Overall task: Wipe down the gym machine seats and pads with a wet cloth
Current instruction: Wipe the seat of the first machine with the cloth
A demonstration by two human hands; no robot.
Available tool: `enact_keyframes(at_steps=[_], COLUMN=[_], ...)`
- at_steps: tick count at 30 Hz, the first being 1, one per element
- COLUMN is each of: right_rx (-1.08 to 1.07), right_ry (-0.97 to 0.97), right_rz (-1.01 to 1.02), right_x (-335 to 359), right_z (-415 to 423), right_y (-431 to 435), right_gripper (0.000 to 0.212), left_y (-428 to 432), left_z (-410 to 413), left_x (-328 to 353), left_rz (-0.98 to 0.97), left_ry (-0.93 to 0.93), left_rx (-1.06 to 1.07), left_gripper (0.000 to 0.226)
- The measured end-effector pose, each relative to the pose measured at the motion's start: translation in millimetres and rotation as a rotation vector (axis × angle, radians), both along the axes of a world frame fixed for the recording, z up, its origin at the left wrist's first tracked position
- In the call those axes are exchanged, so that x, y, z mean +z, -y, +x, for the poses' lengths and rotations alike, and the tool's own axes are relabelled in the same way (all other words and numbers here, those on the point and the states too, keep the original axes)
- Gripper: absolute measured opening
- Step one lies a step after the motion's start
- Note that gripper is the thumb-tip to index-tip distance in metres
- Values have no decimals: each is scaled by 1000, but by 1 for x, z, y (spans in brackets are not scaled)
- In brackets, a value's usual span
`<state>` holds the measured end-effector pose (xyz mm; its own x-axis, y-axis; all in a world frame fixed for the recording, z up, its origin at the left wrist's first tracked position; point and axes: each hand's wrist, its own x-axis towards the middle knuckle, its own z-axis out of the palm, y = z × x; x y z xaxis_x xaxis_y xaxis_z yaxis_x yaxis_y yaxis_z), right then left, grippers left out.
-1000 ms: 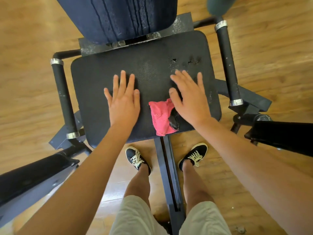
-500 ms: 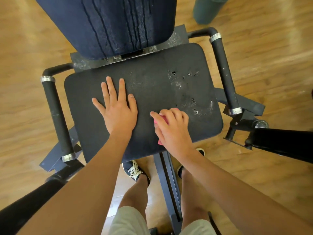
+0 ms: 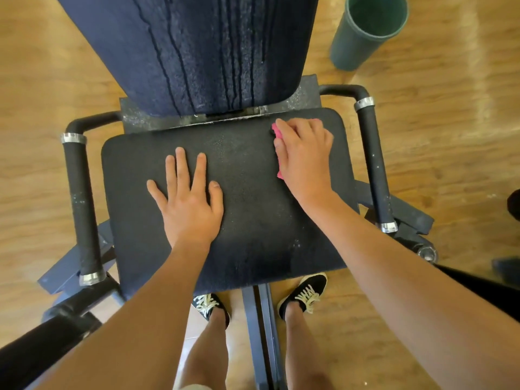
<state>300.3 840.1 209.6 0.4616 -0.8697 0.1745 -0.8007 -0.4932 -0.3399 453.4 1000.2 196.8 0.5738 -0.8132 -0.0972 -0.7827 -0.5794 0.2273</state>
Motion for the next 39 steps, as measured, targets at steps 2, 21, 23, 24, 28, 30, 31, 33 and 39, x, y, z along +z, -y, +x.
enact_keyframes(at_steps=[2, 21, 23, 24, 28, 30, 31, 33, 39], right_rx=[6, 13, 3, 2, 20, 33, 35, 22, -29], right_ry=[-35, -107, -114, -122, -159, -176, -192, -218, -193], right_rz=[11, 105, 99, 102, 134, 148, 159, 171, 166], right_x=[-2, -12, -11, -11, -8, -6, -5, -4, -7], right_z=[3, 11, 12, 12, 5, 2, 2, 6, 17], right_y=[-1, 13, 12, 11, -1, -5, -5, 0, 10], right_gripper=[34, 46, 46, 46, 53, 54, 54, 54, 50], left_y=[0, 0, 0, 0, 1, 1, 0, 0, 2], left_z=[0, 0, 1, 2, 2, 1, 1, 2, 2], left_x=[-1, -6, -6, -7, -8, -7, -7, -6, -7], left_rz=[3, -56, -61, -65, -68, -58, -53, -50, -62], left_ry=[-1, 40, 40, 40, 34, 37, 36, 31, 25], left_rx=[2, -2, -4, -4, -5, -4, -3, 0, -2], left_gripper=[57, 57, 57, 56, 57, 57, 57, 57, 57])
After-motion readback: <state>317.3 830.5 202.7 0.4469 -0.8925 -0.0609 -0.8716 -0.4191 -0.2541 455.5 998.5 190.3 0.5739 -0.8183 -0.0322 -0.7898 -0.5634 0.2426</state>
